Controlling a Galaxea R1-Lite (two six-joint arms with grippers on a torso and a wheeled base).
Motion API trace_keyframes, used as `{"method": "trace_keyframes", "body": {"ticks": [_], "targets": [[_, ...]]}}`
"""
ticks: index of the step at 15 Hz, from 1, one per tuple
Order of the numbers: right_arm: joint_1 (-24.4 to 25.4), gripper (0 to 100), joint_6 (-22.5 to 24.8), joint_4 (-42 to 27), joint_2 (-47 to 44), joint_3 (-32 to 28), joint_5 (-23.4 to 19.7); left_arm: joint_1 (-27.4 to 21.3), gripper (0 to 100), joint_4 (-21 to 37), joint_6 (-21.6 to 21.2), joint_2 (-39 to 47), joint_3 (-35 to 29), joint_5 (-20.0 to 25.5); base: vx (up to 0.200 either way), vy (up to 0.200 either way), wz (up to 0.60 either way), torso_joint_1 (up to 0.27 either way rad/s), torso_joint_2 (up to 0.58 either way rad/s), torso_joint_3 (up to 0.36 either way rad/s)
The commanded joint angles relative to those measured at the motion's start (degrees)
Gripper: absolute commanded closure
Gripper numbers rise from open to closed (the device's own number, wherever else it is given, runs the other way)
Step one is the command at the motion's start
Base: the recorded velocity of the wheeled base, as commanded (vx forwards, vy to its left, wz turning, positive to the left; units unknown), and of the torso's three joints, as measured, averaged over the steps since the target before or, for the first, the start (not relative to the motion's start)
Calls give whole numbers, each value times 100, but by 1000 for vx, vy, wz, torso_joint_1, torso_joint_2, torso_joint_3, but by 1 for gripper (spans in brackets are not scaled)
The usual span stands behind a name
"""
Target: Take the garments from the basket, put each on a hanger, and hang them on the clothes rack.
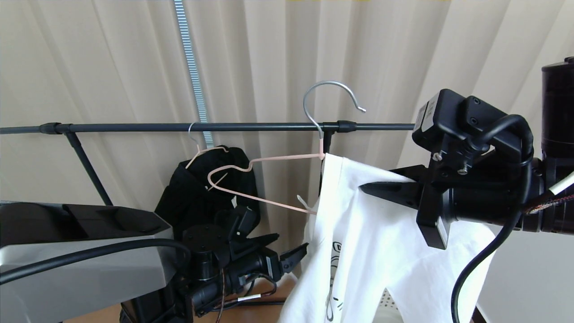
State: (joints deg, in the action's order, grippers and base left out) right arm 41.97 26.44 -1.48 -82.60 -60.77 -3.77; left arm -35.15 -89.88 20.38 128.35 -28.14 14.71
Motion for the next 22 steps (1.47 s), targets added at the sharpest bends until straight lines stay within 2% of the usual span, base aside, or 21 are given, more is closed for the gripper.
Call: {"method": "trace_keyframes", "body": {"ticks": [1,6,7,11,14,18,22], "targets": [[127,100,1,-2,-10,48,-1,-1,0,-12,1,5,-254,-4,0,0,0,0,0,0],[285,100,1,7,25,127,8,-19,0,-12,-70,23,-438,-56,0,0,0,0,0,0],[294,100,1,104,25,136,16,-19,100,-12,-96,23,-394,-118,0,0,0,0,0,0],[215,100,1,279,95,136,16,-27,100,-12,-237,-109,115,-127,0,0,0,0,0,0],[-31,100,1,279,104,118,16,-10,100,-12,-280,-276,397,-127,0,0,0,0,0,0],[-312,100,-7,288,95,259,-19,148,100,-12,-324,-346,467,-127,0,0,0,0,0,0],[-541,100,-16,297,236,575,-449,359,100,-12,-360,-460,441,-118,0,0,0,0,0,0]]}}
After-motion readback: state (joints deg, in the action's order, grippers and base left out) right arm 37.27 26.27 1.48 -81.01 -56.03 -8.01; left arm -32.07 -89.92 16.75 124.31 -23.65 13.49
